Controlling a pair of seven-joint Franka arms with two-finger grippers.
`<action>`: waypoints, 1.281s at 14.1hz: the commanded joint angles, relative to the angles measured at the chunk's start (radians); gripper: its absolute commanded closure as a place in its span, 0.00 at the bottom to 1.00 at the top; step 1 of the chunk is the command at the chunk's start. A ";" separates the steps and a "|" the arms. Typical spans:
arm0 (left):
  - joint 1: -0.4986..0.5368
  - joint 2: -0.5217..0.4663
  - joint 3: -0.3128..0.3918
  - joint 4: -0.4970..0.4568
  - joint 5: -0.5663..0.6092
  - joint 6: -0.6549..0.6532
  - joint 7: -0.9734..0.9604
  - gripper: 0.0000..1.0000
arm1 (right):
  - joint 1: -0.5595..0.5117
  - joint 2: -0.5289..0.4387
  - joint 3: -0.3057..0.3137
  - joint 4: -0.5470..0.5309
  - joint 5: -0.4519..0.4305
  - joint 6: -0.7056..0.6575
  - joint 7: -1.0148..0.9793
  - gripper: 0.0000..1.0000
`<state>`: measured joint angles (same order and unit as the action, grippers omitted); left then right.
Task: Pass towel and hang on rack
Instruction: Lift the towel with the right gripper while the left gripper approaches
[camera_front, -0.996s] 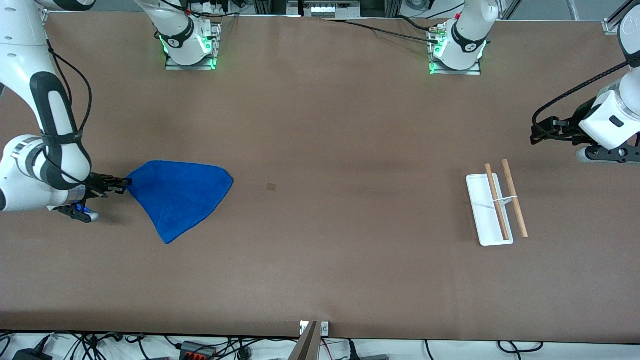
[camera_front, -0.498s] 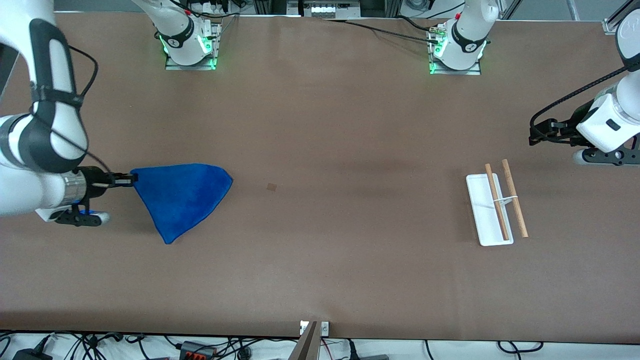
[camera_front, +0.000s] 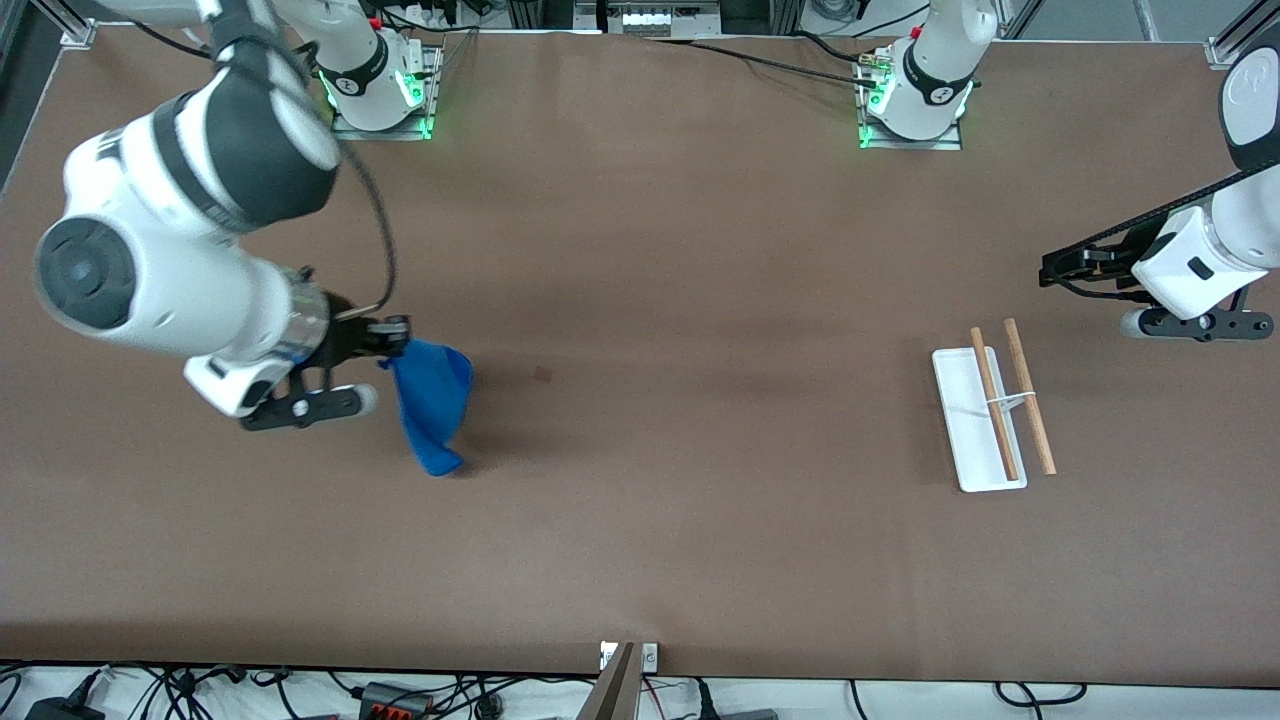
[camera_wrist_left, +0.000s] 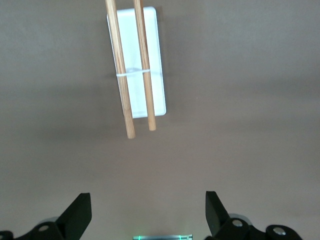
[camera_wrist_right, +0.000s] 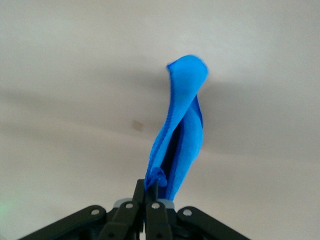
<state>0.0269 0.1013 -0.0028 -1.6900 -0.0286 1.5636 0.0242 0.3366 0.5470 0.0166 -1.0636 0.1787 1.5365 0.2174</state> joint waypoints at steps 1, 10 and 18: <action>0.069 0.032 0.001 0.030 -0.107 -0.040 0.007 0.00 | 0.077 -0.002 -0.009 0.028 0.016 0.098 0.087 1.00; 0.126 0.144 0.000 0.047 -0.262 0.035 0.442 0.00 | 0.349 0.014 0.000 0.027 0.016 0.479 0.420 1.00; 0.113 0.331 -0.013 0.056 -0.570 0.153 1.277 0.00 | 0.438 0.045 0.002 0.024 0.019 0.729 0.637 1.00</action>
<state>0.1403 0.3556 -0.0109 -1.6680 -0.4973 1.7155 1.0934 0.7557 0.5858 0.0255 -1.0462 0.1841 2.2331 0.8095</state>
